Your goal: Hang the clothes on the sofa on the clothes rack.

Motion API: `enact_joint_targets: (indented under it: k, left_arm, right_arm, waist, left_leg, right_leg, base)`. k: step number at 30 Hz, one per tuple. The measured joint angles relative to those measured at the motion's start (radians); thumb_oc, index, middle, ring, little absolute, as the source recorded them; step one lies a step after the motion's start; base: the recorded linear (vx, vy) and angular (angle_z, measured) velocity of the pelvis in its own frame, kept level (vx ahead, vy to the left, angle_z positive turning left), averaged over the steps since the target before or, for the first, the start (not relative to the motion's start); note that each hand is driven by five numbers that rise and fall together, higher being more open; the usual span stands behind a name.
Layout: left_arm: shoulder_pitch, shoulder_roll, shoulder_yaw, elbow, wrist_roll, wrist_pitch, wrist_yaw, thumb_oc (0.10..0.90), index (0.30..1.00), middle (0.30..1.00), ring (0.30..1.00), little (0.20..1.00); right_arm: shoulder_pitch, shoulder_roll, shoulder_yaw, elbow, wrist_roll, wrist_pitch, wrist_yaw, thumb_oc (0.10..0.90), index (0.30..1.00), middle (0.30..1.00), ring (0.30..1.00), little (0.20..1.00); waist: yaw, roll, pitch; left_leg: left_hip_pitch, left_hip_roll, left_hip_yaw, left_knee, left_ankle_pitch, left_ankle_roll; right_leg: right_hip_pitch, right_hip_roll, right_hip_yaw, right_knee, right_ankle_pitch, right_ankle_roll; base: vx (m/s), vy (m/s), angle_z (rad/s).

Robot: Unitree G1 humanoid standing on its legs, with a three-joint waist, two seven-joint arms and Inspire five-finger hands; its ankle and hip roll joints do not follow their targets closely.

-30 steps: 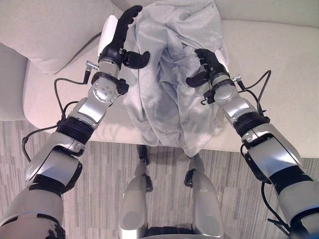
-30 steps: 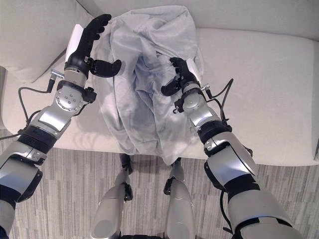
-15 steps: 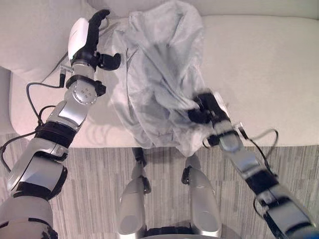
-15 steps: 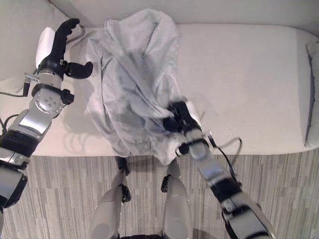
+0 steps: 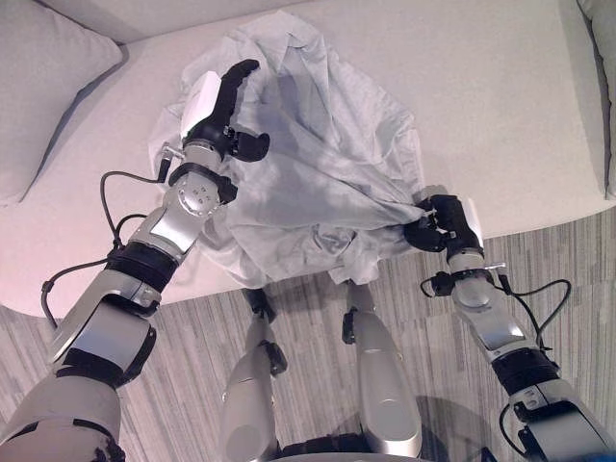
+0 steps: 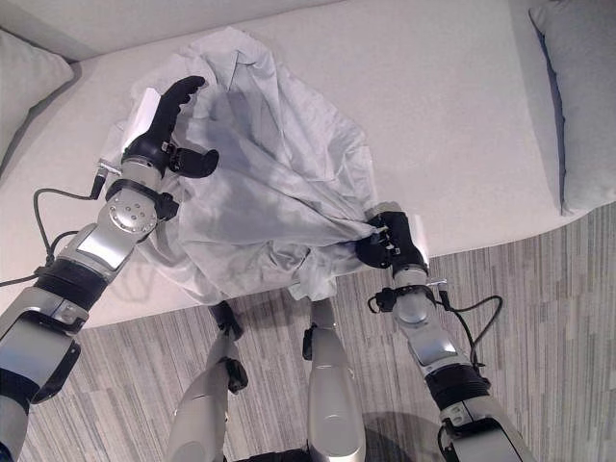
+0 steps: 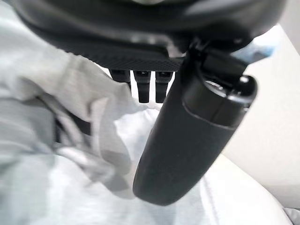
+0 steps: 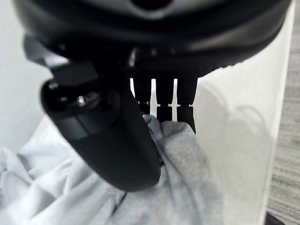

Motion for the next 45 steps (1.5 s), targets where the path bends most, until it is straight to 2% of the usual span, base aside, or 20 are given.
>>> enact_joint_targets:
  k: [2, 3, 4, 8, 10, 15, 21, 23, 26, 29, 30, 32, 34, 36, 37, 38, 43, 44, 45]
  left_arm:
    - [-0.010, -0.027, 0.000, 0.000, 0.000, 0.000, 0.000, 0.800, 0.900, 0.900, 0.900, 0.900]
    - [-0.012, -0.039, 0.000, 0.002, 0.000, 0.000, 0.000, 0.646, 0.669, 0.669, 0.669, 0.669]
    - [-0.019, -0.045, -0.023, 0.020, 0.027, 0.002, 0.000, 0.400, 0.300, 0.300, 0.300, 0.300]
    - [-0.016, -0.036, -0.039, 0.070, 0.120, 0.010, -0.001, 0.400, 0.300, 0.300, 0.300, 0.300]
    - [-0.013, -0.030, -0.039, 0.072, 0.123, 0.020, -0.001, 0.400, 0.300, 0.300, 0.300, 0.300]
    - [0.000, 0.027, -0.040, 0.069, 0.203, 0.019, -0.021, 0.400, 0.300, 0.300, 0.300, 0.300]
    - [0.003, 0.052, -0.037, 0.048, 0.237, 0.015, -0.022, 0.400, 0.300, 0.300, 0.300, 0.300]
    - [0.037, 0.058, 0.001, -0.010, 0.239, 0.015, -0.020, 0.400, 0.300, 0.300, 0.300, 0.300]
    - [0.216, 0.072, 0.146, -0.216, 0.244, 0.014, -0.013, 0.400, 0.300, 0.300, 0.300, 0.300]
    - [0.333, 0.082, 0.236, -0.344, 0.250, -0.014, 0.005, 0.400, 0.300, 0.300, 0.300, 0.300]
    - [0.359, 0.086, 0.281, -0.399, 0.249, -0.035, 0.023, 0.400, 0.300, 0.300, 0.300, 0.300]
    - [0.378, 0.110, 0.354, -0.475, 0.249, -0.053, 0.040, 0.400, 0.300, 0.300, 0.300, 0.300]
    - [0.384, 0.148, 0.389, -0.501, 0.249, -0.067, 0.055, 0.400, 0.300, 0.300, 0.300, 0.300]
    - [0.386, 0.168, 0.406, -0.508, 0.250, -0.068, 0.051, 0.400, 0.300, 0.300, 0.300, 0.300]
    - [0.397, 0.166, 0.410, -0.511, 0.250, -0.070, 0.051, 0.400, 0.300, 0.300, 0.300, 0.300]
    - [0.400, 0.169, 0.417, -0.528, 0.255, -0.072, 0.048, 0.400, 0.300, 0.300, 0.300, 0.300]
    - [0.420, 0.177, 0.489, -0.589, 0.271, -0.080, 0.038, 0.400, 0.300, 0.300, 0.300, 0.300]
    - [0.429, 0.177, 0.540, -0.618, 0.272, -0.103, 0.046, 0.400, 0.300, 0.300, 0.300, 0.300]
    - [0.429, 0.184, 0.551, -0.617, 0.272, -0.106, 0.050, 0.400, 0.300, 0.300, 0.300, 0.300]
  right_arm:
    - [-0.009, 0.000, 0.003, 0.000, -0.001, 0.000, 0.000, 0.400, 0.300, 0.300, 0.300, 0.300]
    - [-0.015, 0.000, 0.006, 0.000, -0.002, 0.000, -0.001, 0.400, 0.300, 0.300, 0.300, 0.300]
    - [-0.031, 0.001, 0.007, -0.001, -0.008, -0.001, -0.001, 0.400, 0.300, 0.300, 0.300, 0.300]
    - [-0.010, 0.000, -0.017, -0.009, -0.008, -0.004, -0.004, 0.400, 0.300, 0.300, 0.300, 0.300]
    - [0.006, 0.000, -0.035, -0.009, -0.009, -0.004, -0.004, 0.400, 0.300, 0.300, 0.300, 0.300]
    - [0.055, -0.006, -0.094, -0.015, -0.008, -0.024, -0.008, 0.400, 0.300, 0.300, 0.300, 0.300]
    - [0.058, -0.005, -0.096, -0.020, -0.008, -0.042, -0.008, 0.400, 0.300, 0.300, 0.300, 0.300]
    - [0.059, -0.005, -0.096, -0.021, -0.008, -0.042, -0.008, 0.400, 0.300, 0.300, 0.300, 0.300]
    - [0.063, -0.009, -0.095, -0.046, -0.019, -0.040, 0.000, 0.400, 0.300, 0.300, 0.300, 0.300]
    - [0.076, -0.065, -0.096, -0.092, -0.037, -0.041, 0.020, 0.400, 0.300, 0.300, 0.300, 0.300]
    - [0.088, -0.112, -0.111, -0.150, -0.038, -0.044, 0.028, 0.400, 0.300, 0.300, 0.300, 0.300]
    - [0.091, -0.171, -0.147, -0.236, -0.040, -0.066, 0.051, 0.400, 0.300, 0.300, 0.300, 0.300]
    - [0.052, -0.177, -0.182, -0.271, -0.057, -0.088, 0.069, 0.400, 0.300, 0.300, 0.300, 0.300]
    - [0.033, -0.189, -0.195, -0.288, -0.070, -0.089, 0.090, 0.400, 0.300, 0.300, 0.300, 0.300]
    - [0.042, -0.191, -0.204, -0.295, -0.073, -0.099, 0.096, 0.400, 0.300, 0.300, 0.300, 0.300]
    - [0.048, -0.209, -0.220, -0.312, -0.072, -0.100, 0.118, 0.400, 0.300, 0.300, 0.300, 0.300]
    - [0.007, -0.241, -0.249, -0.336, -0.072, -0.091, 0.157, 0.400, 0.300, 0.300, 0.300, 0.300]
    - [-0.027, -0.266, -0.262, -0.347, -0.072, -0.097, 0.167, 0.400, 0.300, 0.300, 0.300, 0.300]
    - [-0.028, -0.267, -0.262, -0.361, -0.072, -0.102, 0.169, 0.400, 0.300, 0.300, 0.300, 0.300]
  waist:
    - [0.007, 0.001, 0.000]
    - [0.009, 0.001, 0.000]
    - [0.010, 0.001, 0.000]
    - [0.010, 0.001, 0.000]
    - [0.010, 0.001, 0.000]
    - [0.012, 0.001, 0.000]
    - [0.015, 0.001, 0.000]
    - [0.018, 0.001, 0.001]
    - [0.035, 0.000, 0.004]
    - [0.056, 0.010, -0.003]
    - [0.088, 0.011, -0.021]
    - [0.116, 0.011, -0.052]
    - [0.135, 0.014, -0.073]
    - [0.137, 0.018, -0.077]
    - [0.138, 0.021, -0.114]
    - [0.147, 0.020, -0.120]
    - [0.152, 0.020, -0.124]
    - [0.158, 0.021, -0.153]
    - [0.174, 0.021, -0.182]
  left_leg:
    - [0.000, 0.000, 0.000, 0.000, 0.000, 0.000]
    - [0.000, 0.000, 0.000, 0.000, 0.000, 0.000]
    - [0.000, -0.003, 0.005, 0.001, 0.000, 0.000]
    - [0.002, -0.006, 0.008, 0.000, 0.000, 0.000]
    - [0.002, -0.006, 0.008, 0.000, 0.001, 0.001]
    - [0.003, -0.009, 0.010, 0.000, 0.003, 0.003]
    - [0.002, -0.007, 0.007, 0.000, 0.003, 0.004]
    - [0.008, -0.001, 0.001, 0.000, 0.003, 0.003]
    - [0.105, 0.007, -0.012, 0.000, 0.003, 0.003]
    - [0.221, 0.021, -0.038, -0.001, -0.021, -0.016]
    - [0.256, 0.031, -0.050, -0.004, -0.040, -0.017]
    - [0.260, 0.036, -0.060, -0.004, -0.045, -0.021]
    - [0.264, 0.039, -0.069, -0.001, -0.043, -0.020]
    - [0.280, 0.037, -0.072, -0.001, -0.028, -0.007]
    - [0.281, 0.039, -0.083, -0.001, -0.030, -0.009]
    - [0.305, 0.038, -0.087, 0.000, -0.026, -0.017]
    - [0.362, 0.039, -0.108, 0.000, -0.030, -0.020]
    - [0.385, 0.045, -0.118, -0.001, -0.045, -0.016]
    - [0.385, 0.054, -0.117, -0.003, -0.052, -0.019]
  right_leg:
    - [0.000, 0.000, 0.001, 0.000, 0.000, 0.000]
    - [0.000, 0.000, 0.001, 0.000, 0.000, 0.000]
    - [-0.003, -0.003, 0.004, 0.000, 0.002, -0.003]
    - [-0.004, -0.005, 0.007, 0.000, 0.005, -0.001]
    - [-0.004, -0.005, 0.008, 0.000, 0.007, 0.000]
    - [-0.004, -0.008, 0.011, 0.000, 0.010, 0.002]
    - [-0.003, -0.008, 0.007, 0.000, 0.011, 0.001]
    - [0.008, -0.008, 0.000, 0.000, 0.011, 0.000]
    - [0.115, -0.010, -0.026, 0.000, 0.007, -0.004]
    - [0.254, 0.007, -0.059, 0.000, -0.030, -0.006]
    - [0.295, 0.007, -0.066, -0.001, -0.045, -0.001]
    - [0.306, 0.007, -0.077, 0.000, -0.049, -0.007]
    - [0.318, 0.010, -0.087, 0.000, -0.051, -0.012]
    - [0.338, 0.013, -0.093, 0.000, -0.047, -0.014]
    - [0.351, 0.015, -0.108, 0.000, -0.050, -0.013]
    - [0.378, 0.015, -0.112, 0.000, -0.054, -0.011]
    - [0.453, 0.015, -0.140, 0.000, -0.071, -0.009]
    - [0.483, 0.021, -0.149, 0.000, -0.085, -0.006]
    - [0.484, 0.023, -0.148, 0.000, -0.089, -0.004]
  base:
    - [-0.03, -0.026, -0.03]
    - [-0.07, -0.029, -0.02]
    - [-0.07, -0.031, -0.03]
    - [0.00, -0.014, -0.01]
    - [0.00, 0.000, 0.00]
    - [0.00, 0.000, 0.00]
    - [0.00, -0.004, 0.01]
    - [0.00, -0.048, 0.07]
    - [0.06, -0.083, 0.09]
    - [0.08, -0.073, 0.25]
    - [0.05, -0.073, 0.23]
    - [0.06, -0.050, 0.21]
    - [0.10, -0.047, 0.16]
    - [0.06, -0.037, 0.15]
    - [0.15, -0.072, 0.21]
    - [0.11, -0.062, 0.23]
    - [0.06, -0.049, 0.16]
    - [-0.02, -0.010, 0.16]
    - [-0.04, 0.021, 0.10]
